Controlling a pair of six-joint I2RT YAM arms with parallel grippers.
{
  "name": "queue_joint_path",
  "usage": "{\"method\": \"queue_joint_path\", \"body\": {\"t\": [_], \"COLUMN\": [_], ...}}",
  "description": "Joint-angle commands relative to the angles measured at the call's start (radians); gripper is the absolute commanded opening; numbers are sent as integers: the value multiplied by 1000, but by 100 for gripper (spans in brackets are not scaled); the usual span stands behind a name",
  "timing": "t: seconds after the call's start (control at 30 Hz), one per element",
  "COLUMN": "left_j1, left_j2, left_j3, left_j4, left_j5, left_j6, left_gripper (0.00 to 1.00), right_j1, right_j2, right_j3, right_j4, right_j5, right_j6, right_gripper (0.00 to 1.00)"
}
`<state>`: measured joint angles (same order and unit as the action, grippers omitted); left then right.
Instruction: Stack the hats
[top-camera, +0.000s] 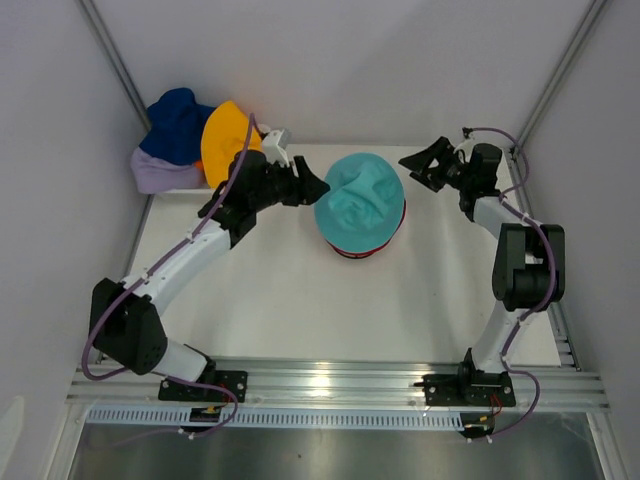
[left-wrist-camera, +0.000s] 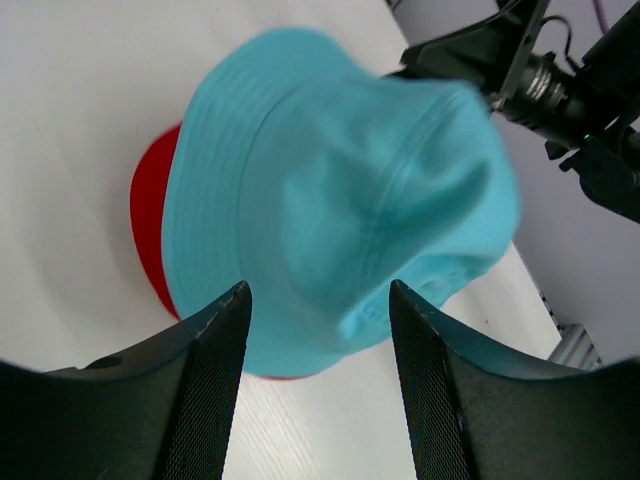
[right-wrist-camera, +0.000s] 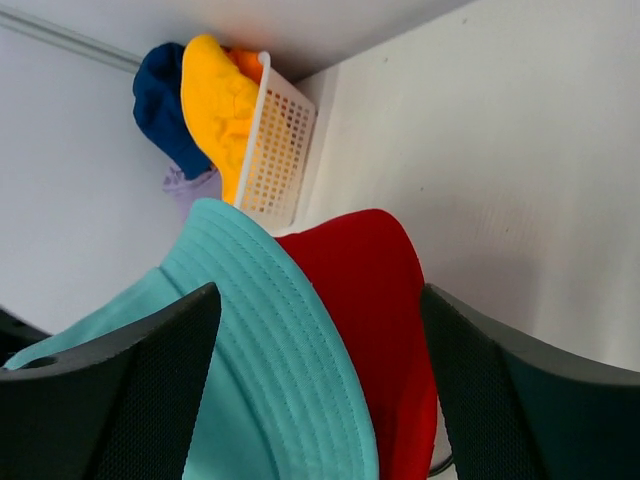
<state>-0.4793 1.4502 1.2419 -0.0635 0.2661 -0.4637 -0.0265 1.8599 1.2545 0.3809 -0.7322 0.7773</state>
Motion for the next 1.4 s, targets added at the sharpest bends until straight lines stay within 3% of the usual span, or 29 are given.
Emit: {"method": "queue_joint_path", "body": {"t": [0.0, 0.23, 0.5, 0.63, 0.67, 0.7, 0.73, 0.77, 1.1, 1.37], "left_j1": [48, 74, 102, 123, 128, 134, 136, 137, 151, 154], "left_j2": [-39, -5, 50, 73, 81, 85, 96, 104, 243, 315], "left_j3": [-111, -116, -95, -79, -78, -78, -75, -73, -61, -64], "left_j4": [123, 120, 148, 157, 169, 178, 186, 194, 346, 494], "left_j5": [97, 113, 139, 136, 136, 140, 143, 150, 191, 229], "left_j6": [-148, -164, -201, -216, -220, -230, -233, -237, -332, -406], "left_gripper": [61, 62, 62, 63, 63, 63, 63, 63, 65, 66], "right_j1": [23, 66, 71, 69, 69, 69, 69, 69, 60, 57], "right_j2": [34, 77, 87, 82, 82, 84, 85, 85, 47, 33], "right_j3": [60, 48, -4, -7, -7, -7, -7, -7, -33, -18], "right_j4": [104, 138, 168, 144, 130, 127, 119, 93, -43, -97], "right_j5": [-59, -102, -125, -113, -107, -104, -99, -89, 97, 83], "right_j6": [23, 27, 36, 24, 22, 20, 22, 23, 5, -21], "right_gripper": [84, 83, 62, 32, 21, 16, 3, 0, 0, 0]}}
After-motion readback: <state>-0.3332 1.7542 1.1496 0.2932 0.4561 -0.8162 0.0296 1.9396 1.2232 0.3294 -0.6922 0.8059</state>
